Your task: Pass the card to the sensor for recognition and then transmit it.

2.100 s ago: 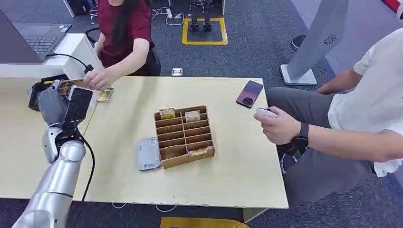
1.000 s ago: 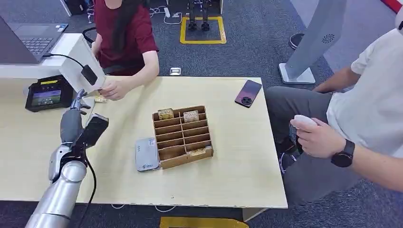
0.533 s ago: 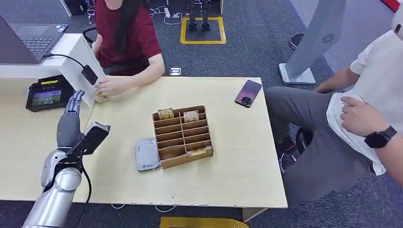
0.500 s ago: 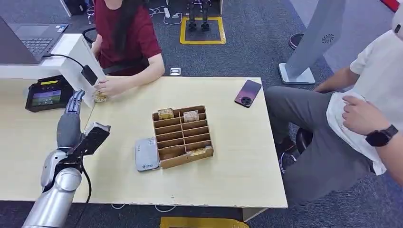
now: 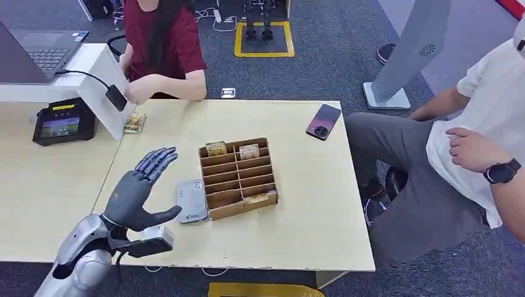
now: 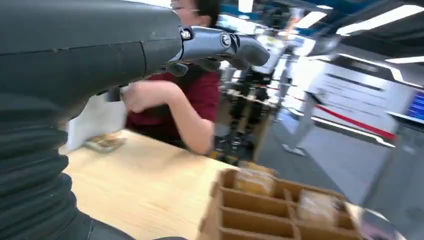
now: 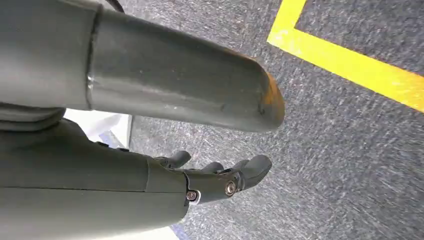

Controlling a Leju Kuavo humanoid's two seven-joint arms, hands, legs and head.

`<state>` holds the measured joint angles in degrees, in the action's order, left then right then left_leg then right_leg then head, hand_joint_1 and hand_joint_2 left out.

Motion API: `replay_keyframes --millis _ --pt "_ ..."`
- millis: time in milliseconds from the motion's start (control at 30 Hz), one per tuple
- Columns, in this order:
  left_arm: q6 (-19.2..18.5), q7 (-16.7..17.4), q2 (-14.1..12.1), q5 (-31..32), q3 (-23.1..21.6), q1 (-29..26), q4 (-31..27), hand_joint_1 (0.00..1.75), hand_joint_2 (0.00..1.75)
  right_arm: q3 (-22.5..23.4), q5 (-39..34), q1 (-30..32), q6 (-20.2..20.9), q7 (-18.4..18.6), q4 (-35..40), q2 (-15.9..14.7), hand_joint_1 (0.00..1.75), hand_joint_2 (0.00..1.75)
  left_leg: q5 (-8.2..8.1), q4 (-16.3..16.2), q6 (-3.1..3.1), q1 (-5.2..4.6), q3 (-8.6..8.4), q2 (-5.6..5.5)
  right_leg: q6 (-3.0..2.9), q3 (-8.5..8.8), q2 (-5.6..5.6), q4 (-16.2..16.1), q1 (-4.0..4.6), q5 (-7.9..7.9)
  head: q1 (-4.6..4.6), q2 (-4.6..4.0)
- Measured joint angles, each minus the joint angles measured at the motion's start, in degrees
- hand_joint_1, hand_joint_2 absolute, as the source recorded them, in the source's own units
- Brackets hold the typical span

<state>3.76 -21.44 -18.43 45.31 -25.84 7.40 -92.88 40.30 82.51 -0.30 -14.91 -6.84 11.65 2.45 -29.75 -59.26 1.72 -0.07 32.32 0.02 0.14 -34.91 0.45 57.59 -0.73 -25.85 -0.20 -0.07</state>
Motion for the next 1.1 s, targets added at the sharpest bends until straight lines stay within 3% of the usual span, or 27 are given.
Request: replay_keyframes --millis 133,233,567,700,733,900,1100 --pt "1.6 2.0 -0.7 4.2 -7.2 0.0 -2.7 0.0 1.75 0.4 -0.1 -0.2 -0.1 -0.5 0.2 0.4 0.0 0.0 0.0 0.0 0.0 0.0 -0.03 0.01 0.0 0.02 -0.02 0.0 0.0 0.01 0.02 0.0" --pt "5.3 5.3 -1.0 11.0 -10.4 0.2 -3.2 0.0 1.75 1.0 -0.1 -0.1 -0.2 -0.4 0.4 0.8 0.0 0.0 0.0 0.0 0.0 -0.01 -0.05 0.01 0.0 0.02 -0.03 0.0 0.0 0.01 0.0 0.0" --pt "6.0 6.1 -1.1 12.4 -11.2 0.3 -3.2 0.0 1.75 1.1 0.0 -0.1 -0.2 -0.3 0.4 0.9 0.0 0.0 0.0 0.0 0.0 0.0 -0.05 0.01 0.0 0.02 -0.03 0.0 0.0 0.01 0.02 0.0" --pt "7.6 9.7 -2.4 15.3 -18.2 0.8 -3.1 0.0 1.75 1.5 0.6 0.2 -0.3 0.7 1.0 1.4 0.0 0.0 0.0 0.0 0.0 0.01 -0.04 0.02 0.0 0.01 -0.01 0.0 0.02 0.0 0.02 0.0" --pt "7.7 12.8 -2.4 16.3 -18.8 1.0 -2.9 0.0 1.75 2.0 0.9 0.4 -0.2 1.0 1.3 1.5 0.0 0.0 0.0 0.0 0.0 0.01 -0.04 0.02 0.0 0.01 -0.01 0.0 0.01 0.0 0.02 0.0" --pt "6.4 21.3 0.7 22.5 -19.5 2.0 0.0 0.0 1.75 2.8 1.5 0.6 -0.2 1.4 2.1 2.6 0.0 0.0 0.01 0.0 0.01 -0.01 -0.03 -0.01 0.0 0.03 -0.05 0.0 0.0 0.01 0.04 0.0" --pt "6.3 22.4 3.2 23.8 -20.5 3.1 2.8 0.0 1.75 3.0 1.9 0.6 -0.2 1.4 2.7 3.6 0.0 0.0 0.0 0.0 0.01 -0.01 -0.05 0.01 0.0 0.03 -0.03 0.0 0.0 0.01 -0.02 0.0"
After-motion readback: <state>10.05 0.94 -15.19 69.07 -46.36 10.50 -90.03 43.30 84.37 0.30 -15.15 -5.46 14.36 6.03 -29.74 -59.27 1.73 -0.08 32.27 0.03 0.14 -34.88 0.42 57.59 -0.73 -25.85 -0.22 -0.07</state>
